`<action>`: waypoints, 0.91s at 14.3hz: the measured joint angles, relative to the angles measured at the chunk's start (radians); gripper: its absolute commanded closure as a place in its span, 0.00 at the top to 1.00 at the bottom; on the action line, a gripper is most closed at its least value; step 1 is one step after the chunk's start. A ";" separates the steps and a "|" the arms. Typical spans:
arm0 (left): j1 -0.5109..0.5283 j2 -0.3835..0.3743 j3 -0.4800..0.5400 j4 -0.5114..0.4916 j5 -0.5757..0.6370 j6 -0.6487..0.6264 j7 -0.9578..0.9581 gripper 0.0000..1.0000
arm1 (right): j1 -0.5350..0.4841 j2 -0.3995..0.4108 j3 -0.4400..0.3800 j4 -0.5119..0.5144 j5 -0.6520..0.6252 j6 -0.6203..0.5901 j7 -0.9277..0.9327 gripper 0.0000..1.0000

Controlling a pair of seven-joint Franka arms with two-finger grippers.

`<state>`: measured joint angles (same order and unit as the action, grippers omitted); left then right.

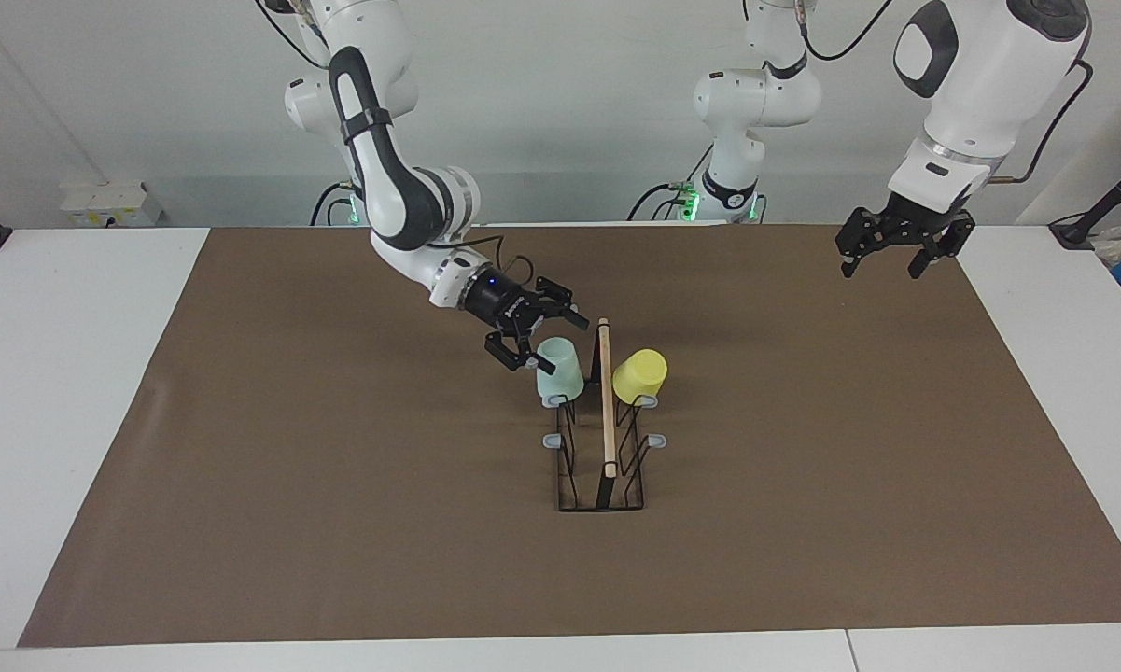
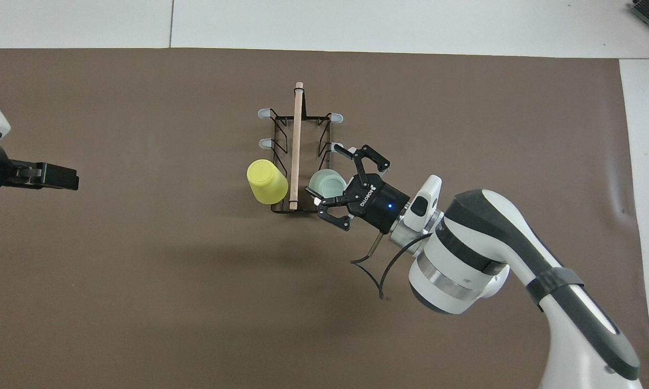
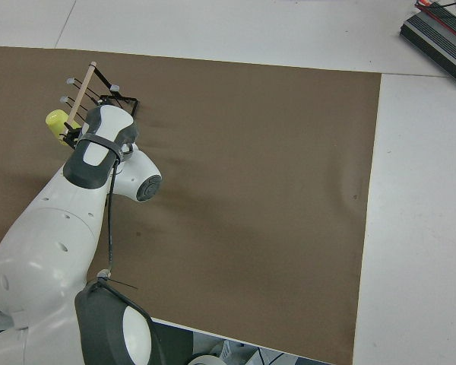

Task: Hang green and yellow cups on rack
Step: 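Open the right gripper and withdraw it from the green cup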

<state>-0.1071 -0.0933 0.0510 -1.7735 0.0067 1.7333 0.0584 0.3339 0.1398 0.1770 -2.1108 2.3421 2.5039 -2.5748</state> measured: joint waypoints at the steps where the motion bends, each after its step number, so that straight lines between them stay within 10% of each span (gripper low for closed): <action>1: 0.001 0.000 0.000 0.014 0.000 -0.014 0.000 1.00 | 0.000 -0.014 0.007 0.018 -0.046 0.019 0.040 1.00; 7: 0.023 0.035 -0.022 0.115 0.000 -0.095 0.001 1.00 | -0.103 -0.049 0.008 0.103 -0.641 0.004 0.343 1.00; 13: 0.024 0.047 -0.035 0.122 0.000 -0.105 0.001 1.00 | -0.263 -0.092 0.003 0.108 -1.190 -0.281 0.584 1.00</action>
<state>-0.0832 -0.0459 0.0158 -1.6519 0.0067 1.6286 0.0589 0.0709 0.0477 0.1804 -2.0024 1.1519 2.2232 -1.9903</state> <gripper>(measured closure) 0.000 0.000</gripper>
